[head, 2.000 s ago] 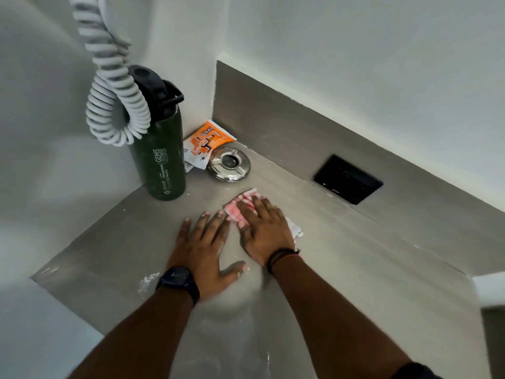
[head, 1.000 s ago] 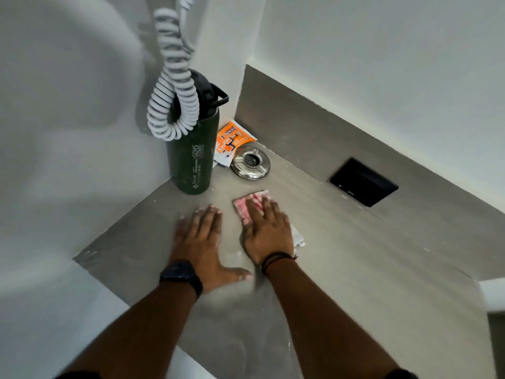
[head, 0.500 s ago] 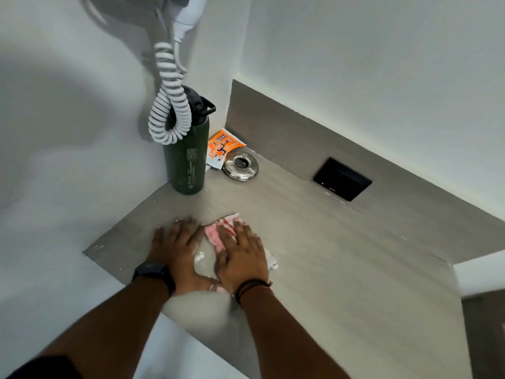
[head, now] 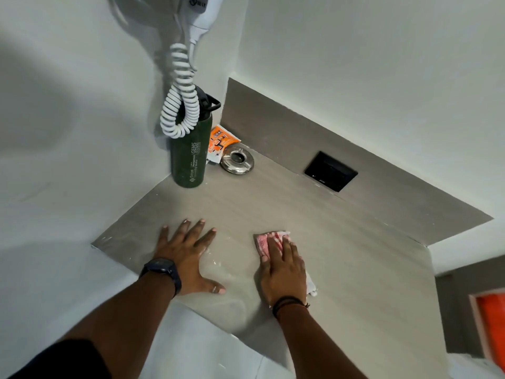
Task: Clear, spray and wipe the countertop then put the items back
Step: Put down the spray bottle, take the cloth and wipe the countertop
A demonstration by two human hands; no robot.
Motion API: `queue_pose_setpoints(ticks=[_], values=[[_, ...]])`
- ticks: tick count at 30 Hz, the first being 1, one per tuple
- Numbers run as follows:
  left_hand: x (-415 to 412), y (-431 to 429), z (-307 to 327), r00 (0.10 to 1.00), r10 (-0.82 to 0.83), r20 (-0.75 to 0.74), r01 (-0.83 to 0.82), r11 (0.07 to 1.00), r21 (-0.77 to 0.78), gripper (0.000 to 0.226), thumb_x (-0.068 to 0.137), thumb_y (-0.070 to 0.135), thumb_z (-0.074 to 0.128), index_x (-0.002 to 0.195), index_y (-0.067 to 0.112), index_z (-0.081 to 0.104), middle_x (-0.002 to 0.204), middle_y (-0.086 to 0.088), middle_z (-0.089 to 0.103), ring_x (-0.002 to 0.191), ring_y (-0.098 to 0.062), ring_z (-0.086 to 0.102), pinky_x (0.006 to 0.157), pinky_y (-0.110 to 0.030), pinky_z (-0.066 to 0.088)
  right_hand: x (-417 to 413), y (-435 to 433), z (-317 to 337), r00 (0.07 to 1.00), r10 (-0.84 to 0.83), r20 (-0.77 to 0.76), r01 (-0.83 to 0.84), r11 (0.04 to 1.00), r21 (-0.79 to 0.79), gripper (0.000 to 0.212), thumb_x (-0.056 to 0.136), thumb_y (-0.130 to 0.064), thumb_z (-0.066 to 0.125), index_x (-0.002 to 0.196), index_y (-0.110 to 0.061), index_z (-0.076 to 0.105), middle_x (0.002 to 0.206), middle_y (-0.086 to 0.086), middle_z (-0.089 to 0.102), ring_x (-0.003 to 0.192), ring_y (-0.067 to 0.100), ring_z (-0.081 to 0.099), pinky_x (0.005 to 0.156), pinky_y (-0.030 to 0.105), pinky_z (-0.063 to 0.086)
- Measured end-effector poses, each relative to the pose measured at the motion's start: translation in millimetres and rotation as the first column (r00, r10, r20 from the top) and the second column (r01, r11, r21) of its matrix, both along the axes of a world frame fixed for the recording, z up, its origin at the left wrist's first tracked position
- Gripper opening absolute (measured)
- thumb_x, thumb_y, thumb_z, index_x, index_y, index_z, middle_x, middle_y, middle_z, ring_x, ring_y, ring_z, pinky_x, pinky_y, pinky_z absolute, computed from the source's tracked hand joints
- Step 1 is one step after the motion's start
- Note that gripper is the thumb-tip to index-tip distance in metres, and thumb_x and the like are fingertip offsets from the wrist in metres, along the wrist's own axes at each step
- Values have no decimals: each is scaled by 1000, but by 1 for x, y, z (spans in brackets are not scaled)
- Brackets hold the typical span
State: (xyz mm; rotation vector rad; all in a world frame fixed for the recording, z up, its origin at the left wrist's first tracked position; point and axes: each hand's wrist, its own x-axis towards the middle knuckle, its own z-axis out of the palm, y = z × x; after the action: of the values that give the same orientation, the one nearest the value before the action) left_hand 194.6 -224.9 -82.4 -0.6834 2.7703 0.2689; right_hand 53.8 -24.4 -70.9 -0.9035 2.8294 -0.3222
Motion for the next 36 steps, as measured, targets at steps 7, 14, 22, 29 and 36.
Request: queue_pose_setpoints(ticks=[7, 14, 22, 29, 36], values=[[16, 9, 1, 999, -29, 32, 29, 1000, -12, 134, 38, 106, 21, 145, 40, -24, 159, 2, -24, 146, -29, -19, 113, -65, -5, 67, -14, 2, 994, 96, 52, -96, 995, -5, 56, 94, -45, 25, 149, -39, 22, 162, 1, 12, 148, 20, 3, 120, 39, 1], [24, 39, 1, 998, -5, 56, 7, 999, -40, 134, 41, 105, 26, 147, 39, -22, 160, 2, -22, 146, -31, -15, 114, -64, 0, 77, 25, 0, 993, 114, 41, -113, 993, -37, 55, 93, -43, 28, 148, -39, 25, 161, 1, 17, 148, 20, 8, 119, 38, 4], [17, 63, -3, 999, -34, -3, 33, 996, -78, 139, 28, 109, 8, 147, 42, -19, 161, 4, -19, 145, -31, -16, 111, -63, -7, 45, 107, 1, 980, -198, 18, 198, 980, -11, 54, 96, -41, 30, 149, -34, 26, 161, 1, 17, 147, 20, 10, 119, 39, 12], [18, 53, -14, 994, -79, -77, 72, 994, -80, 133, 34, 110, 9, 145, 44, -22, 160, 6, -20, 145, -26, -19, 110, -63, -10, -6, 96, 3, 939, -343, 1, 343, 939, 21, 53, 100, -43, 27, 151, -32, 19, 162, 4, 13, 147, 25, 10, 118, 42, 13], [29, 34, -19, 986, -83, -145, 70, 994, -88, 130, 39, 109, 7, 147, 41, -19, 162, 4, -15, 146, -26, -16, 114, -58, -10, -2, 44, 2, 971, -239, 3, 238, 970, 39, 53, 100, -40, 29, 151, -31, 20, 162, 5, 11, 148, 25, 7, 119, 43, 10]])
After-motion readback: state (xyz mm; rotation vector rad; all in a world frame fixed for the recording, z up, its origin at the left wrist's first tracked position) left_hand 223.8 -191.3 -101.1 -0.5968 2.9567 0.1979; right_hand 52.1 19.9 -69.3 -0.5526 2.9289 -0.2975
